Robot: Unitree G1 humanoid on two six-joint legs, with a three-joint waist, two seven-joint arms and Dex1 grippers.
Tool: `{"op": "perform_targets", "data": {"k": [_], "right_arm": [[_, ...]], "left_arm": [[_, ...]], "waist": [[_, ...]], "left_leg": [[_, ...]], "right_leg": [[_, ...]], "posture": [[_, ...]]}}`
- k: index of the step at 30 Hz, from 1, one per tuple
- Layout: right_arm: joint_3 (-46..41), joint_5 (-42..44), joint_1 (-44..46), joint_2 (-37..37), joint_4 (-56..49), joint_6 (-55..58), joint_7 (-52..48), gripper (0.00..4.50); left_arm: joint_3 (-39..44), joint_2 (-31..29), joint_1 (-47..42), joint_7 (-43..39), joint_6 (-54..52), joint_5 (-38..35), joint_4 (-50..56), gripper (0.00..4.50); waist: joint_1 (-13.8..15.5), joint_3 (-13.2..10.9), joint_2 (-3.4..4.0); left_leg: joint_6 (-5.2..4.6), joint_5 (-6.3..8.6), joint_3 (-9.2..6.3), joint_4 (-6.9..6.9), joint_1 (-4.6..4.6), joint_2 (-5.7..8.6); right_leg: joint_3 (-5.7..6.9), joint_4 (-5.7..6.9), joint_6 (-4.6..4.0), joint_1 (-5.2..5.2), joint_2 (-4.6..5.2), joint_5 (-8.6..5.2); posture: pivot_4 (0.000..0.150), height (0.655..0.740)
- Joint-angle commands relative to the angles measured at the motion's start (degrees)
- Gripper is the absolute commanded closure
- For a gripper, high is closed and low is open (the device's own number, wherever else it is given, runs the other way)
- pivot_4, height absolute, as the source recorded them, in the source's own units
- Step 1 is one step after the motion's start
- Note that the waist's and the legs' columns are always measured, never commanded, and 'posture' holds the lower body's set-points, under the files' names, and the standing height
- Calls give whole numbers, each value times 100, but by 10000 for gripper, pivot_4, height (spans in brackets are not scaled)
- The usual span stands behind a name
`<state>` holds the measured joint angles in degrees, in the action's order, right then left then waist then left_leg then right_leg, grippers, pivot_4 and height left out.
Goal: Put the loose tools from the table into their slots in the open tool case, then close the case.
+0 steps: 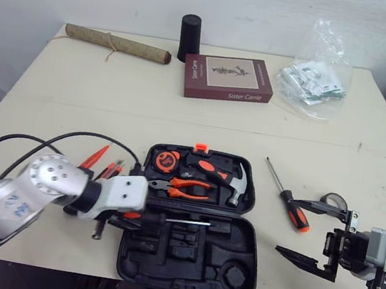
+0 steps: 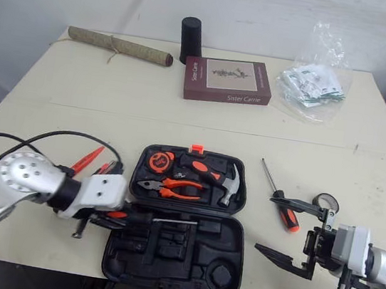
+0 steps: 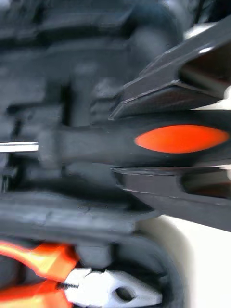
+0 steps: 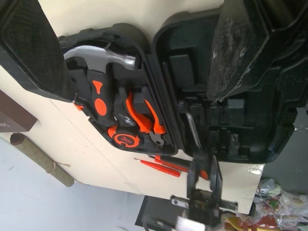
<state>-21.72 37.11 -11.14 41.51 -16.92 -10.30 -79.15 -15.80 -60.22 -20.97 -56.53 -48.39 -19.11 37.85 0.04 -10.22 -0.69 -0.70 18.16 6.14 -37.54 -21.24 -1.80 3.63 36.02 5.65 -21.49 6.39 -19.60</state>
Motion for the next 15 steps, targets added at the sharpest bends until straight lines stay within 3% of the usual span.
{"op": "perform_targets", "data": {"k": [1,15], "right_arm": [[-260,122,-151,53,-326,-22,113,0],[-223,84,-366,-4,-605,-1,447,0]], "left_arm": [[-432,104,-358,162,-418,257,169,37076],[-1460,413,-686,243,-119,1163,-189,37076]], "waist": [[-4,0,0],[59,11,18]], "left_leg": [[0,0,0,-2,0,0],[-7,1,-8,-28,12,3]], "right_leg": [[-1,0,0,1,0,0],[-4,3,6,26,5,3]], "posture": [[1500,7400],[1500,7400]]}}
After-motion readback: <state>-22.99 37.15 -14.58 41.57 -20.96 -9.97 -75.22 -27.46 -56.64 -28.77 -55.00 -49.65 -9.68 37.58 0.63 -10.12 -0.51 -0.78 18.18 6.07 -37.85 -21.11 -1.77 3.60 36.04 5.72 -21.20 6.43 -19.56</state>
